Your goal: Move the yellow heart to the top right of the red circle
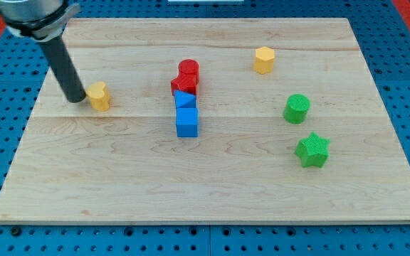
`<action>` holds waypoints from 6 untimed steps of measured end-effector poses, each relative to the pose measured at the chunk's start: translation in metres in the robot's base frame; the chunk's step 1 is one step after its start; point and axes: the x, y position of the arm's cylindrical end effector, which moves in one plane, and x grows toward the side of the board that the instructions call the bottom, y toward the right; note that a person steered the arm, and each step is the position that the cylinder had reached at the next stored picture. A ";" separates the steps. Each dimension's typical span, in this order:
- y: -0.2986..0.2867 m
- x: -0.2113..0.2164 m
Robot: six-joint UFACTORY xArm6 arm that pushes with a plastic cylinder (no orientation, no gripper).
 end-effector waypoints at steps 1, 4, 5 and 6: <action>-0.029 0.014; 0.048 0.027; 0.046 -0.024; 0.051 -0.069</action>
